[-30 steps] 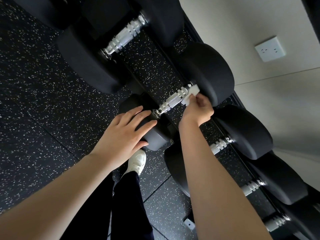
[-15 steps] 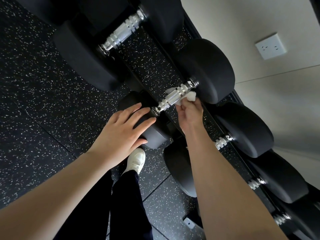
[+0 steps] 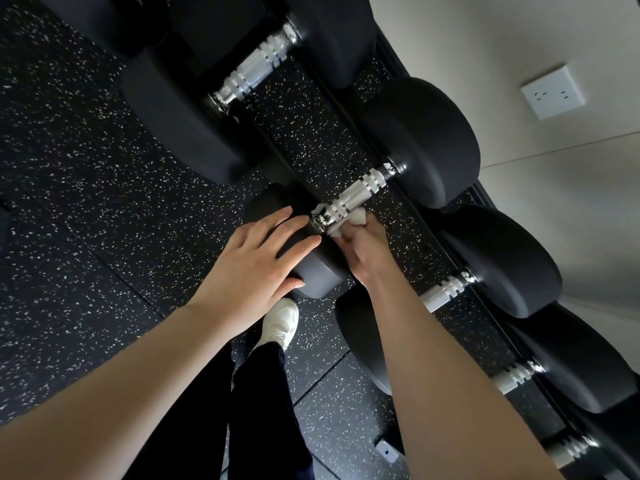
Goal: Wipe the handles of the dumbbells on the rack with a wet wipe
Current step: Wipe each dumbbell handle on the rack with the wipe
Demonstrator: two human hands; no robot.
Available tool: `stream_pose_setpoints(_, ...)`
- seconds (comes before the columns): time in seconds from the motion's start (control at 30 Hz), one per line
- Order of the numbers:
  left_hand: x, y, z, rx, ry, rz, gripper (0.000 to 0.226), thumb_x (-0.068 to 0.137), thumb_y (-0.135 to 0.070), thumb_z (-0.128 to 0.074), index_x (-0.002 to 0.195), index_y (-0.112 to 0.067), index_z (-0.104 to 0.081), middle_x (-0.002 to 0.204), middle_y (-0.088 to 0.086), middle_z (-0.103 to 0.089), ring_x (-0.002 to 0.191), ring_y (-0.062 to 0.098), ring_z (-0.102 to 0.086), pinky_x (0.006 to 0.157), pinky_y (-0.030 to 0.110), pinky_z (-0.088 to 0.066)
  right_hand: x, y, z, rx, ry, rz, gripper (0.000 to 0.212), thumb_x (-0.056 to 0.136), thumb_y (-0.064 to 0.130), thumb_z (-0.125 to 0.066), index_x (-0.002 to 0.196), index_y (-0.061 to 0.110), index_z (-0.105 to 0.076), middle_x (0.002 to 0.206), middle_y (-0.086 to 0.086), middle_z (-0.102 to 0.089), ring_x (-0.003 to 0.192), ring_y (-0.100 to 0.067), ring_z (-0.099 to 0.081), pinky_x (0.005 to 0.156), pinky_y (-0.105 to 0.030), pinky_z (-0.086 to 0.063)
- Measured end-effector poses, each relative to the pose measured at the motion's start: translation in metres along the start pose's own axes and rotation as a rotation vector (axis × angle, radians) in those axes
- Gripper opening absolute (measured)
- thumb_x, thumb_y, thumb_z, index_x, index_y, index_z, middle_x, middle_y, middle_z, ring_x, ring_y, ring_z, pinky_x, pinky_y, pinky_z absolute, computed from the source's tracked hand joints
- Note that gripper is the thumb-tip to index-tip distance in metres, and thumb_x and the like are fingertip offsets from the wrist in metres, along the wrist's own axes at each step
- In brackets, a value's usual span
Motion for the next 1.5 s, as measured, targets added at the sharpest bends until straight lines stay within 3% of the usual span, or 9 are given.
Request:
stream_pose_setpoints(0.2,-0.001,0.000,-0.002,0.011,0.006,-0.003,0.057,0.083,-0.041,-0.060,0.135,-0.019,-0.049,0.143,0.007,-0.043,0.135,0.028,-0.034,0.098,0.044,-0.036,-0.003,-0.001,0.000,-0.237,-0.026,0.067,0.031,0.083,-0.020,-0.043,0.084,0.010,-0.050,0.072,-0.007,-0.058,0.067,-0.016,-0.057,0.068,-0.027,-0.050)
stream_pose_setpoints(0.4,0.000,0.000,0.001,-0.006,-0.009,0.003,0.057,0.081,-0.039,-0.063,0.133,-0.018,-0.051,0.142,0.008,-0.045,0.134,0.030,-0.037,0.097,0.045,-0.038,-0.014,-0.002,0.007,-0.272,-0.008,0.098,0.023,0.081,-0.012,-0.057,0.082,0.011,-0.056,0.077,-0.008,-0.063,0.074,-0.021,-0.059,0.074,-0.034,-0.049)
stream_pose_setpoints(0.5,0.000,0.001,0.001,-0.016,-0.011,0.006,0.059,0.078,-0.038,-0.067,0.132,-0.018,-0.052,0.141,0.007,-0.046,0.133,0.030,-0.037,0.096,0.045,-0.038,-0.019,0.003,0.012,-0.445,-0.112,0.267,0.016,0.081,-0.005,-0.063,0.082,0.011,-0.058,0.082,-0.012,-0.067,0.079,-0.021,-0.062,0.079,-0.038,-0.049)
stream_pose_setpoints(0.6,0.000,0.002,0.000,-0.032,-0.014,0.002,0.062,0.075,-0.039,-0.072,0.131,-0.019,-0.052,0.141,0.006,-0.046,0.134,0.030,-0.037,0.096,0.043,-0.035,-0.033,0.013,0.007,-0.676,-0.196,0.495,0.013,0.084,0.002,-0.064,0.086,0.015,-0.060,0.081,-0.007,-0.066,0.076,-0.017,-0.063,0.073,-0.029,-0.051)
stream_pose_setpoints(0.67,0.001,0.003,0.000,-0.037,-0.006,-0.005,0.065,0.075,-0.039,-0.074,0.133,-0.020,-0.051,0.141,0.005,-0.045,0.134,0.029,-0.037,0.097,0.043,-0.035,-0.041,0.019,-0.004,-0.771,-0.171,0.616,0.013,0.085,0.005,-0.063,0.094,0.014,-0.065,0.084,0.000,-0.067,0.079,-0.013,-0.064,0.072,-0.022,-0.052)
stream_pose_setpoints(0.83,0.001,0.007,0.001,-0.058,0.002,-0.028,0.069,0.074,-0.040,-0.074,0.135,-0.023,-0.047,0.142,0.003,-0.044,0.134,0.027,-0.035,0.098,0.041,-0.034,-0.043,0.029,-0.030,-1.075,-0.099,0.820,0.019,0.087,0.014,-0.064,0.104,0.012,-0.071,0.091,-0.006,-0.066,0.074,-0.015,-0.062,0.068,-0.026,-0.051)
stream_pose_setpoints(1.1,0.002,0.009,0.002,-0.078,-0.004,-0.023,0.071,0.071,-0.041,-0.076,0.134,-0.025,-0.048,0.142,0.003,-0.044,0.134,0.026,-0.034,0.097,0.039,-0.029,-0.033,0.041,-0.050,-1.653,-0.036,0.622,0.026,0.093,0.038,-0.050,0.117,0.035,-0.060,0.098,-0.006,-0.070,0.090,-0.031,-0.065,0.071,-0.040,-0.054)
stream_pose_setpoints(1.33,0.002,0.011,0.000,-0.087,-0.003,-0.018,0.073,0.070,-0.041,-0.077,0.135,-0.026,-0.047,0.143,0.003,-0.044,0.134,0.025,-0.033,0.098,0.038,-0.027,-0.019,0.043,-0.064,-1.696,0.004,0.392,0.031,0.095,0.039,-0.047,0.117,0.022,-0.060,0.105,-0.010,-0.068,0.095,-0.032,-0.063,0.076,-0.038,-0.051)
stream_pose_setpoints(1.5,0.003,0.011,0.001,-0.089,0.003,-0.024,0.073,0.071,-0.042,-0.076,0.135,-0.026,-0.046,0.143,0.002,-0.043,0.134,0.025,-0.033,0.098,0.039,-0.029,-0.015,0.045,-0.069,-1.736,0.000,0.325,0.029,0.095,0.033,-0.046,0.114,0.016,-0.060,0.104,-0.014,-0.065,0.094,-0.034,-0.061,0.075,-0.037,-0.050)
Point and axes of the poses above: each hand's wrist, its own x-axis towards the middle knuckle, its own z-axis out of the back of the hand, y = z × x, the point moved 6 cm from there along x, towards the middle knuckle
